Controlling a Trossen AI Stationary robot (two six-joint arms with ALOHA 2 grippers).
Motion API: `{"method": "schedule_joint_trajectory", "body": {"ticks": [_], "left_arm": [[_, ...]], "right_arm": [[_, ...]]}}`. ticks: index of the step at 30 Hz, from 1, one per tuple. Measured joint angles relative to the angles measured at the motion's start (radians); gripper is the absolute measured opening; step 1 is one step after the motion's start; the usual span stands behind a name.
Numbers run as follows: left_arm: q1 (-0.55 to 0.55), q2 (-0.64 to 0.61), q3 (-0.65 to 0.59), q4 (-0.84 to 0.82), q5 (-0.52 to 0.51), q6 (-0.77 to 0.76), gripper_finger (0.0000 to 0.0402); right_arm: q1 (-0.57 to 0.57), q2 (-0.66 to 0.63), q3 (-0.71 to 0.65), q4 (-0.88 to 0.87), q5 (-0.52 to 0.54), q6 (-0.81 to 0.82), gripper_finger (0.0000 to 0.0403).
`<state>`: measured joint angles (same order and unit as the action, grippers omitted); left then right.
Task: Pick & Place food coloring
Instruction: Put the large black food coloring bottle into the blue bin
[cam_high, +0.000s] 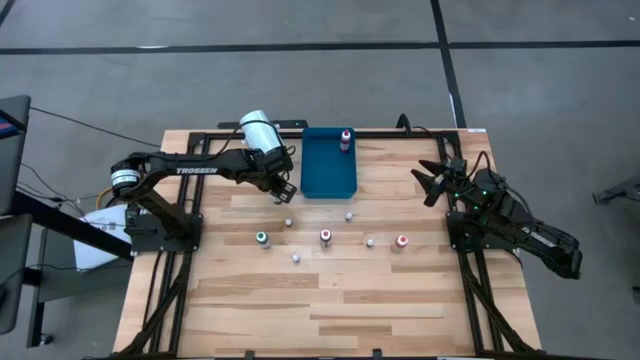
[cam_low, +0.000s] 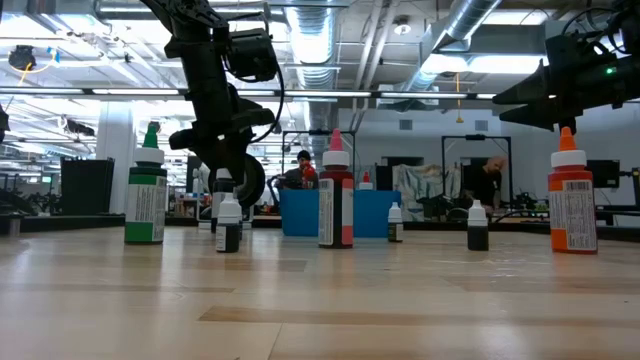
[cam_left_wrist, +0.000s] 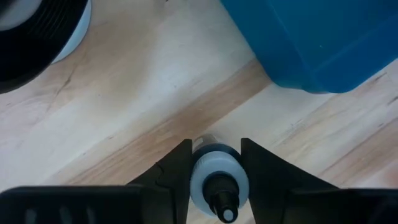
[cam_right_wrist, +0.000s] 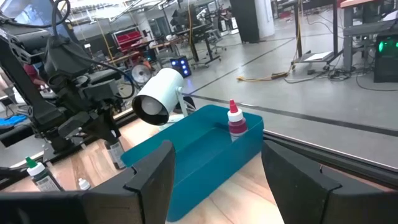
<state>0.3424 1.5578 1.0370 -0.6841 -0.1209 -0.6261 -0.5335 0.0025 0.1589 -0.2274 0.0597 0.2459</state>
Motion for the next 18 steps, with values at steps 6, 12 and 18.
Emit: {"method": "schedule_joint_trajectory", "body": {"ticks": [6,12,18], "left_arm": [[-0.001,0.001,0.025,-0.012,0.015,0.020,0.0105],[0.000,0.001,0.108,-0.061,-0.003,0.055,0.0106],[0.000,0.001,0.234,-0.160,-0.022,0.083,0.0105]], "right_arm": [[0.000,0.000,0.000,0.000,0.000,0.000,0.0225],[0.000,0.000,0.000,0.000,0.000,0.000,0.0225],[0.000,0.000,0.000,0.000,0.000,0.000,0.0225]]}}
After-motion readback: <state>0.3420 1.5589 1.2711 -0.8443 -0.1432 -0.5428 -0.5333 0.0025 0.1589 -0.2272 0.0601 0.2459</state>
